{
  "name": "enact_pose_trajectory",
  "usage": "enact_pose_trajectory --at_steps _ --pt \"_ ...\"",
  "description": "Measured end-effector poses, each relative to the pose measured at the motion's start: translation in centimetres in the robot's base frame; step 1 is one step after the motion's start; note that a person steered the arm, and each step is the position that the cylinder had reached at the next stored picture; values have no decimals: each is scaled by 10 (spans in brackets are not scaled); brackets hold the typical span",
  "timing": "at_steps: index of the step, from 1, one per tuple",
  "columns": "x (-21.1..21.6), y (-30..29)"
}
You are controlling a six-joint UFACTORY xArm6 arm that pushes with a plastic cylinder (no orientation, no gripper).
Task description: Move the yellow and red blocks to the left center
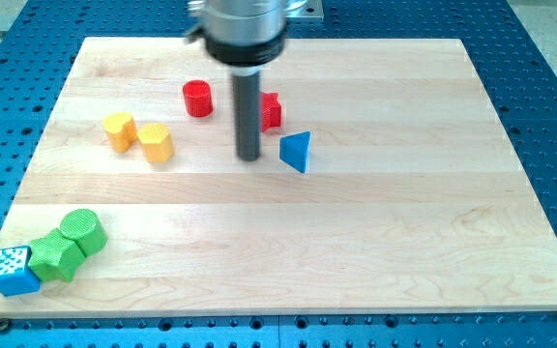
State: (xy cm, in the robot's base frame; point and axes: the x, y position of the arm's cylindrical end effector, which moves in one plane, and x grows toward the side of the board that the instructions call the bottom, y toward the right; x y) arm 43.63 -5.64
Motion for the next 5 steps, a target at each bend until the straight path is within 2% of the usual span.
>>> enact_pose_trajectory --at_steps 1,3,4,5 --pt "-2 16" --pt "-48 47" --pt "-71 101" --pt "-58 150"
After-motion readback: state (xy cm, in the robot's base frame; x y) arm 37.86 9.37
